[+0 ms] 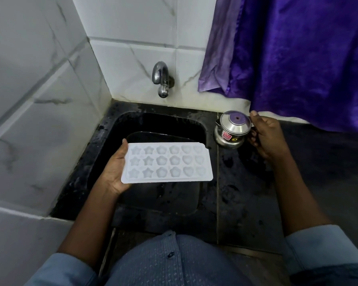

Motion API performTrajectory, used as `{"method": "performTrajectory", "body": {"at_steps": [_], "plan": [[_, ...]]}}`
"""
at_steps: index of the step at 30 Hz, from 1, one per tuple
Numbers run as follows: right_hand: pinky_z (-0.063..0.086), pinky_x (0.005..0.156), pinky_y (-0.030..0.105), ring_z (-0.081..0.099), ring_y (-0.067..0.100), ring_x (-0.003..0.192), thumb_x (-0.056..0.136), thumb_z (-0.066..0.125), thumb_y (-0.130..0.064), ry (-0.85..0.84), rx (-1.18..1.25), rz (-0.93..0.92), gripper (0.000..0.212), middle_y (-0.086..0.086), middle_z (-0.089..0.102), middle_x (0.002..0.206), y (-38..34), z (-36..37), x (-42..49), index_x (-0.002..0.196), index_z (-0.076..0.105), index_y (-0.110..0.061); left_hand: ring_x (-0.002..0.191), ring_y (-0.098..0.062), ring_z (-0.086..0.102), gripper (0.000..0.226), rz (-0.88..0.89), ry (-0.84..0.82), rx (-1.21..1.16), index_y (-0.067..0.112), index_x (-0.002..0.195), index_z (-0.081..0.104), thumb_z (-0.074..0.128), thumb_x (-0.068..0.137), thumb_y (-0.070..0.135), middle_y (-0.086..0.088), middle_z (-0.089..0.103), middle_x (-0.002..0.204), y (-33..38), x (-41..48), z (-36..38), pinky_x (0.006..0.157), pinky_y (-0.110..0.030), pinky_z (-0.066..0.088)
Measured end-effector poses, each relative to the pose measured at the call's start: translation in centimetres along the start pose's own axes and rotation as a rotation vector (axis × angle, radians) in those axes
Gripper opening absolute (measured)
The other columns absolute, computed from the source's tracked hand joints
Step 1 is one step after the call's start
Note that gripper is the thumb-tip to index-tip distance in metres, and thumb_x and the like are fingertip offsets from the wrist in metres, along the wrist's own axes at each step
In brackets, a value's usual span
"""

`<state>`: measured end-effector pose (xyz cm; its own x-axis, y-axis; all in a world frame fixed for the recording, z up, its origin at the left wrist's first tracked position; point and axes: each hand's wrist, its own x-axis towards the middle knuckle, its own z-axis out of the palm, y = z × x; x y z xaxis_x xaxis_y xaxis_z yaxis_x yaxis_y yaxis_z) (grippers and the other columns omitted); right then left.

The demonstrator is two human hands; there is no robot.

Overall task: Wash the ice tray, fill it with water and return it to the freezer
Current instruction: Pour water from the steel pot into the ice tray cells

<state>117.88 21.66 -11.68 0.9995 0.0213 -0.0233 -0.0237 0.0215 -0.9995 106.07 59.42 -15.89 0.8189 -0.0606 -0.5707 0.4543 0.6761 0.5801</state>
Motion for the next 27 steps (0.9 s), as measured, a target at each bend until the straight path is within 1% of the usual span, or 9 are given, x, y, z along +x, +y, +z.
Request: {"method": "performTrajectory", "body": {"at_steps": [2,4,7,10,14,18,21,24,27], "plan": [[0.016,0.048,0.033,0.029,0.012,0.046,0.097,0.064,-0.05,0.002,-0.008,0.021,0.044,-0.001,0.037,0.052,1.2,-1.3,0.6,0.068,0.053,-0.019,0.102,-0.037,0.078,0.073,-0.004,0.016,0.0,0.011,0.107,0.085,0.04,0.104,0.067,-0.02,0.075,0.126,-0.2,0.2,0.7,0.071,-0.054,0.065],[0.017,0.048,0.032,0.029,0.012,0.046,0.091,0.066,-0.055,0.021,-0.006,0.047,0.047,0.0,0.036,0.053,2.4,-2.7,1.4,0.065,0.05,-0.02,0.102,-0.037,0.078,0.072,-0.009,0.023,0.001,0.01,0.11,0.084,0.04,0.104,0.067,-0.021,0.074,0.127,-0.3,0.3,1.3,0.071,-0.053,0.065],[0.022,0.044,0.025,0.032,0.01,0.044,0.096,0.062,-0.049,0.039,0.001,0.091,0.046,-0.001,0.037,0.05,3.8,-4.2,2.5,0.061,0.05,-0.022,0.105,-0.038,0.077,0.071,-0.019,0.01,0.019,0.009,0.115,0.082,0.041,0.103,0.066,-0.021,0.073,0.129,-0.4,0.7,2.3,0.072,-0.052,0.065],[0.026,0.045,0.023,0.034,0.01,0.046,0.105,0.056,-0.04,0.056,0.002,0.151,0.044,-0.001,0.039,0.052,5.1,-5.8,3.9,0.066,0.053,-0.019,0.105,-0.037,0.077,0.074,-0.046,0.003,0.032,0.01,0.111,0.084,0.039,0.103,0.067,-0.02,0.075,0.127,-0.6,1.3,3.2,0.074,-0.052,0.065],[0.031,0.046,0.025,0.037,0.013,0.048,0.095,0.062,-0.051,0.075,-0.011,0.204,0.044,0.0,0.042,0.053,7.4,-7.2,6.3,0.067,0.057,-0.018,0.106,-0.037,0.077,0.074,-0.061,0.018,0.06,0.009,0.112,0.084,0.037,0.104,0.067,-0.02,0.074,0.128,-0.9,2.2,4.6,0.074,-0.052,0.066],[0.036,0.047,0.028,0.039,0.016,0.05,0.102,0.059,-0.048,0.089,-0.056,0.209,0.046,0.0,0.045,0.054,10.0,-8.1,8.9,0.07,0.06,-0.016,0.111,-0.037,0.076,0.073,-0.055,0.038,0.082,0.011,0.117,0.082,0.037,0.104,0.067,-0.019,0.071,0.134,-1.1,3.2,5.4,0.077,-0.053,0.065],[0.037,0.048,0.028,0.041,0.014,0.05,0.099,0.06,-0.055,0.056,-0.084,0.205,0.049,0.001,0.046,0.057,11.7,-8.7,10.7,0.079,0.063,-0.011,0.108,-0.036,0.077,0.073,-0.051,0.057,0.09,0.012,0.11,0.084,0.037,0.104,0.067,-0.019,0.074,0.13,-1.3,3.7,5.9,0.076,-0.052,0.066],[0.035,0.049,0.026,0.039,0.012,0.053,0.106,0.055,-0.046,0.025,-0.091,0.234,0.042,0.0,0.044,0.061,13.4,-9.1,12.1,0.093,0.064,-0.007,0.106,-0.035,0.077,0.074,-0.044,0.069,0.089,0.012,0.107,0.085,0.037,0.104,0.067,-0.018,0.075,0.126,-1.6,4.2,6.1,0.074,-0.051,0.066],[0.033,0.049,0.026,0.037,0.012,0.054,0.106,0.055,-0.044,-0.016,-0.084,0.271,0.04,-0.003,0.042,0.058,14.4,-8.9,13.0,0.086,0.062,-0.011,0.107,-0.034,0.077,0.071,-0.032,0.093,0.097,0.012,0.108,0.085,0.04,0.103,0.067,-0.017,0.075,0.127,-1.7,4.3,6.2,0.075,-0.051,0.066]]}}
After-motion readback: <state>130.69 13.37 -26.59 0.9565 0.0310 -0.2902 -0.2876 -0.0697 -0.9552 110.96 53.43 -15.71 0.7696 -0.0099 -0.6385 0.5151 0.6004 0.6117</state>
